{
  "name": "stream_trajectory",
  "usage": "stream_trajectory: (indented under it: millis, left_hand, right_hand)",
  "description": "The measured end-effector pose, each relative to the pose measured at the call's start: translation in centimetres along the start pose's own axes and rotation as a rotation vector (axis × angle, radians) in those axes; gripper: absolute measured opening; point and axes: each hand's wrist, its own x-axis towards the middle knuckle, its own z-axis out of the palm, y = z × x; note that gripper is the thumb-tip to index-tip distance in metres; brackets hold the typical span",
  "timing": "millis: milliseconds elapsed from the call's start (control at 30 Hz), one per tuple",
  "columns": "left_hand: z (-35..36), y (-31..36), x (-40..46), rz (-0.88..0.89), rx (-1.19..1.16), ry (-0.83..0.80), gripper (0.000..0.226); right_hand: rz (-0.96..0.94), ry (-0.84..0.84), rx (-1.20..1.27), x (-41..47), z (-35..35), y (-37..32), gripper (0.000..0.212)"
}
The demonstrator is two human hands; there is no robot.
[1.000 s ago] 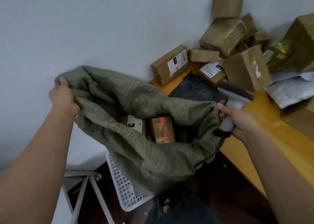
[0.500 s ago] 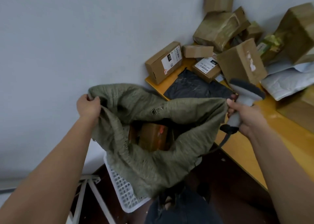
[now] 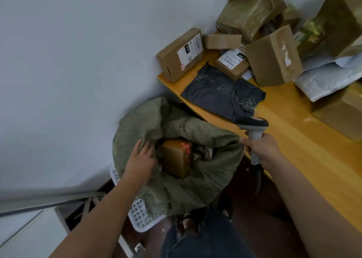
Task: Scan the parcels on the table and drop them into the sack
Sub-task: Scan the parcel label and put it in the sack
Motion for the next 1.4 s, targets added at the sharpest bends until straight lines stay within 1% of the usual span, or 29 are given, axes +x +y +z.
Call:
stream_trajectory:
  millis: [67,100,133,200,267,300,367,400,433,500,533,567,633,667,700,733,800,900,1000,1100,1167,1300,1400]
  left_hand:
    - [3.9,-2.5,-1.5,-0.304,-0.046,-0.069,0.053]
    - [5.3,-4.0,-2.5,-0.472,-0.077,-0.157,0.056]
    - [6.2,-5.5,-3.4,-0.6,-0.047,-0.233,0.059]
    - [5.6,-6.9,-5.2,-0.742,0.055,-0.388,0.058]
    - [4.1,-6.8,-6.1,-0.675,0.178,-0.404,0.051]
    - [3.2,-6.2,-5.9,-0.614,0.18,-0.375,0.044]
    - [2.4,-4.1,-4.2,-0.497,0.049,-0.189,0.03]
    - [2.3,-2.6,-3.0,-0.379,-0.076,-0.123,0.028]
    - [2.3,-0.9,-1.8,-0.248,-0.231,-0.07,0.032]
    - [1.0,2.8,-0.9,-0.067,-0.489,-0.136,0.048]
    - [0.3,4.2,-0.9,-0.012,-0.52,-0.212,0.053]
    - [-0.1,5.4,-1.1,0.048,-0.518,-0.313,0.053]
    - [-1.3,6.7,-1.9,0.106,-0.51,-0.567,0.047]
    - [-1.6,6.8,-2.0,0.098,-0.548,-0.626,0.046]
    - [-1.4,6.6,-1.7,0.084,-0.584,-0.634,0.043]
    - [-1.3,6.2,-1.2,0.074,-0.624,-0.59,0.037]
    - [-1.4,4.9,0.1,0.009,-0.691,-0.389,0.029]
    - [-5.1,3.4,2.6,-0.031,-0.775,-0.125,0.028]
    - [-11.5,3.7,4.3,0.008,-0.826,0.103,0.019]
    - [-17.2,5.4,6.2,0.1,-0.818,0.298,0.018]
    - [-19.9,7.3,7.7,0.159,-0.78,0.335,0.023]
    - [-22.8,11.8,10.6,0.22,-0.608,0.267,0.039]
    - [-22.9,14.6,12.9,0.193,-0.439,0.215,0.056]
  right_hand:
    - [-0.011,0.017,-0.038,0.1,-0.7,0.1,0.027]
    - [-0.015,0.028,-0.057,0.1,-1.0,0.2,0.026]
    - [-0.019,0.038,-0.071,0.2,-1.3,0.4,0.025]
    - [-0.028,0.053,-0.077,0.1,-1.5,0.8,0.026]
    - [-0.027,0.056,-0.066,-0.1,-1.2,1.2,0.03]
    - [-0.026,0.054,-0.062,-0.3,-0.9,1.2,0.03]
    - [-0.026,0.048,-0.068,-0.8,-0.3,1.3,0.028]
    - [-0.028,0.045,-0.077,-1.0,-0.1,1.3,0.027]
    - [-0.03,0.037,-0.084,-1.2,0.0,1.3,0.027]
    - [-0.028,0.024,-0.101,-1.6,-0.1,1.1,0.026]
    - [-0.026,0.015,-0.11,-1.7,-0.2,1.0,0.025]
    - [-0.025,0.005,-0.118,-2.0,-0.5,0.9,0.025]
    - [-0.024,-0.018,-0.114,-2.3,-1.4,0.8,0.026]
    - [-0.021,-0.025,-0.095,-2.5,-1.9,0.8,0.027]
    - [-0.018,-0.031,-0.07,-2.7,-2.5,0.7,0.026]
    - [-0.017,-0.034,-0.043,-2.9,-3.1,0.6,0.023]
    - [-0.024,-0.036,0.018,-3.5,-4.2,0.2,0.017]
    - [-0.045,-0.04,0.13,-4.7,-6.3,-0.9,0.02]
    - [-0.083,-0.035,0.226,-5.6,-9.1,-2.3,0.026]
    - [-0.131,-0.016,0.313,-6.0,-12.2,-3.7,0.031]
    - [-0.177,0.002,0.352,-5.9,-14.2,-4.5,0.029]
    - [-0.229,0.024,0.374,-4.4,-17.2,-5.0,0.024]
    - [-0.208,-0.008,0.35,-2.3,-18.8,-4.9,0.024]
